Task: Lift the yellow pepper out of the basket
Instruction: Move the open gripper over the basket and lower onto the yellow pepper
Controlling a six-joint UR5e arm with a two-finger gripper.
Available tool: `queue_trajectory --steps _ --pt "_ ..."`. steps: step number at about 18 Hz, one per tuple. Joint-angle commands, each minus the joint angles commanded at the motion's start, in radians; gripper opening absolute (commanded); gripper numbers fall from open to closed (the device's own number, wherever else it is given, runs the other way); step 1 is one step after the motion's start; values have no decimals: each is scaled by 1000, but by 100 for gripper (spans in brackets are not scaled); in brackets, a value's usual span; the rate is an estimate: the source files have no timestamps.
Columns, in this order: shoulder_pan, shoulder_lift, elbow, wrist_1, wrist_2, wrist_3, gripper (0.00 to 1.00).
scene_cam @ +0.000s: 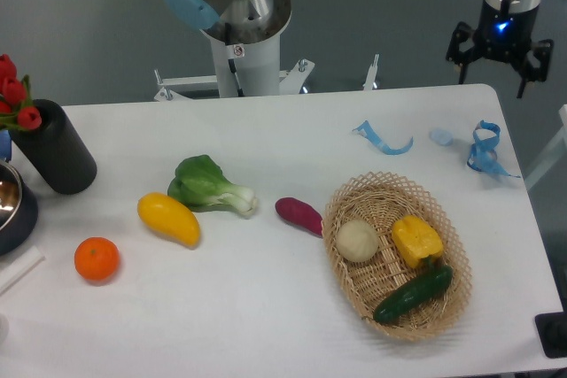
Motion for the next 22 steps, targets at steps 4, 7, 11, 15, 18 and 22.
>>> queue_trajectory --steps 4,7,11,15,18,22 --pt "-32 -26 -12 2 6 -84 100" --pt "-61 -43 -14 2 5 -203 100" --pt "-104 -86 -5 18 0 -379 100" --pt "-155 -153 9 106 0 -551 100" --pt "-199 -221 60 118 0 -637 100" --pt "-235 -296 124 118 0 -703 100"
